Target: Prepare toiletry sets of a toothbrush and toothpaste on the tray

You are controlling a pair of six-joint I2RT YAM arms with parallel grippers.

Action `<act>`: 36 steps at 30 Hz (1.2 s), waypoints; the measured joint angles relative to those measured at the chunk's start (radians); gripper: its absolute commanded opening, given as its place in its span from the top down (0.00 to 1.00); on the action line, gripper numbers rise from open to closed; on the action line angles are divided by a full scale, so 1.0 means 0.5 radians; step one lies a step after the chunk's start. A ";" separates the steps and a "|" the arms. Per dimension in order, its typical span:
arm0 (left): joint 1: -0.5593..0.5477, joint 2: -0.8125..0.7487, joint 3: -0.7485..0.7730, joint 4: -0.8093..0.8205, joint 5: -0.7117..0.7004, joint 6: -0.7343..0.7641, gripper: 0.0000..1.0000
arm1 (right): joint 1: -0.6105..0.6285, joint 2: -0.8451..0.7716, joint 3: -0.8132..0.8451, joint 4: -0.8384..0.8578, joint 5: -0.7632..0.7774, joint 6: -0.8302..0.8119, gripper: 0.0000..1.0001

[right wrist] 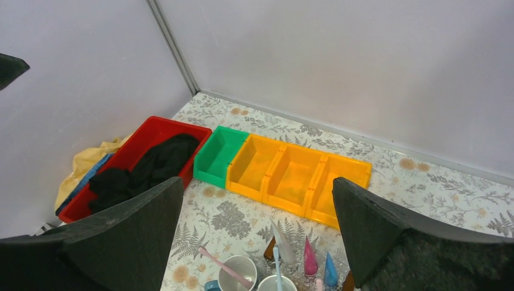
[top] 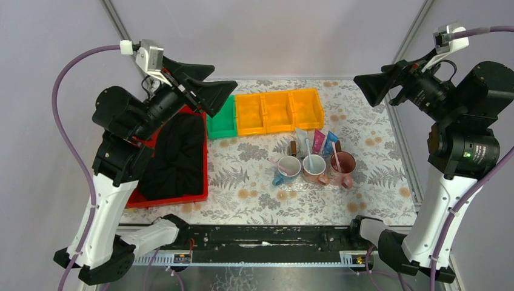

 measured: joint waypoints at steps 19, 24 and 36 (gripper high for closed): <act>0.000 -0.076 -0.128 -0.047 -0.033 0.025 0.00 | 0.000 -0.027 -0.005 -0.040 -0.009 0.037 0.01; 0.000 -0.077 -0.157 -0.047 -0.047 0.028 0.00 | 0.000 -0.044 -0.031 -0.040 -0.018 0.038 0.01; 0.000 -0.093 -0.165 -0.047 -0.055 0.051 0.00 | 0.000 -0.052 -0.042 -0.040 -0.018 0.040 0.01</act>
